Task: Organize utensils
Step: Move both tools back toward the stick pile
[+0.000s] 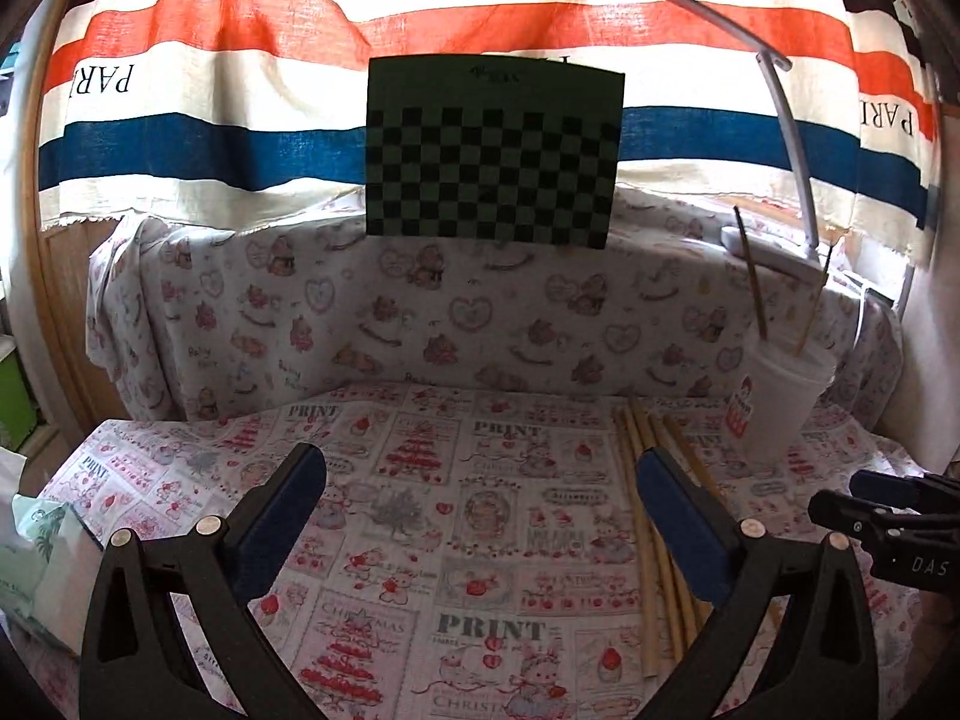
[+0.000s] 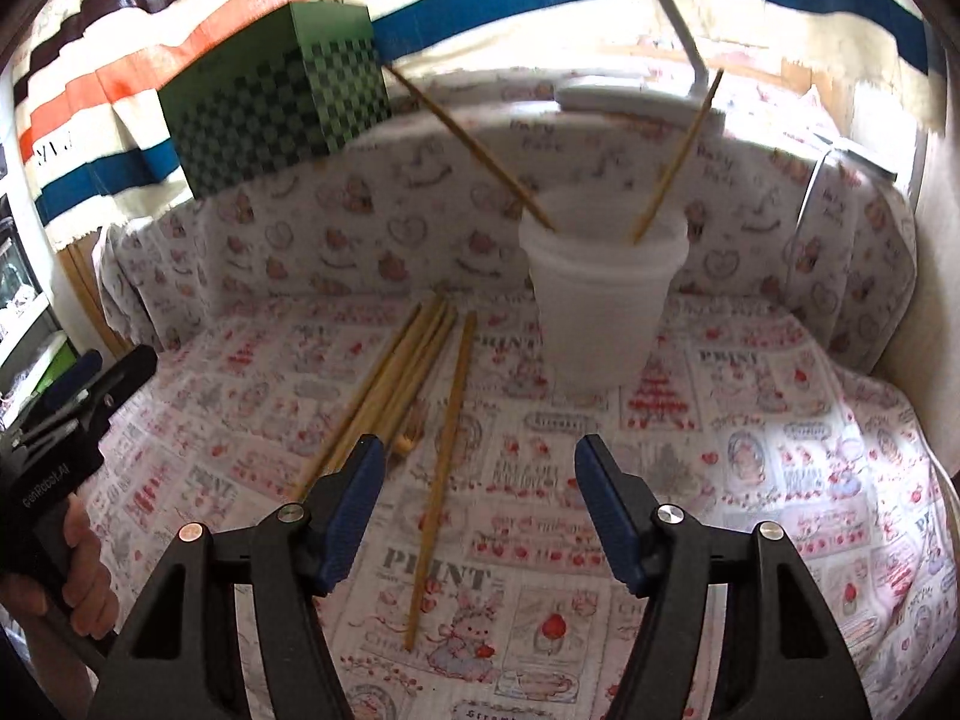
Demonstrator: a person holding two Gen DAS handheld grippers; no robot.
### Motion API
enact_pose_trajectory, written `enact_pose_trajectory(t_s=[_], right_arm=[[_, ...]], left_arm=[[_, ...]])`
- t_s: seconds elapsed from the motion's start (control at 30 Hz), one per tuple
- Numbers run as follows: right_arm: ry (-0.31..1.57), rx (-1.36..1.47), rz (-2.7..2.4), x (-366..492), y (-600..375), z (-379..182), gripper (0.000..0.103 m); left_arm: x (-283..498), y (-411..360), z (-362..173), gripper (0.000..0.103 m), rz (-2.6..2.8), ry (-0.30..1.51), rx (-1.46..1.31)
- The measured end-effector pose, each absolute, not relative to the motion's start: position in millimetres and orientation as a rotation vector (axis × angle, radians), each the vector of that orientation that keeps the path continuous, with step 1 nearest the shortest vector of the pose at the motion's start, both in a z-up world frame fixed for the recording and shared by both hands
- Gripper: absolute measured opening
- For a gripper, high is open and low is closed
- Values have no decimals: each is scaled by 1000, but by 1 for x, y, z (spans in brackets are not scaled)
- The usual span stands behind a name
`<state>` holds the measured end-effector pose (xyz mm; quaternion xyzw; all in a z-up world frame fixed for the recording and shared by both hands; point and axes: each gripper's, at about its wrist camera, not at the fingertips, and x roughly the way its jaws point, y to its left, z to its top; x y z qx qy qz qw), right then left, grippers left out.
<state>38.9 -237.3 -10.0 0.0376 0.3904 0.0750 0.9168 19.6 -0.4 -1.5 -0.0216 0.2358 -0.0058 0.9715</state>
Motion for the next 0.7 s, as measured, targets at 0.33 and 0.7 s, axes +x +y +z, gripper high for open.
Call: enact_pose_trajectory(t_s=[0.33, 0.7], right_arm=[[919, 46, 195, 40, -222, -38, 68], [995, 13, 197, 40, -207, -58, 43]], left_arm=[[30, 6, -15, 102, -16, 549, -119], [41, 11, -28, 102, -15, 625, -160]])
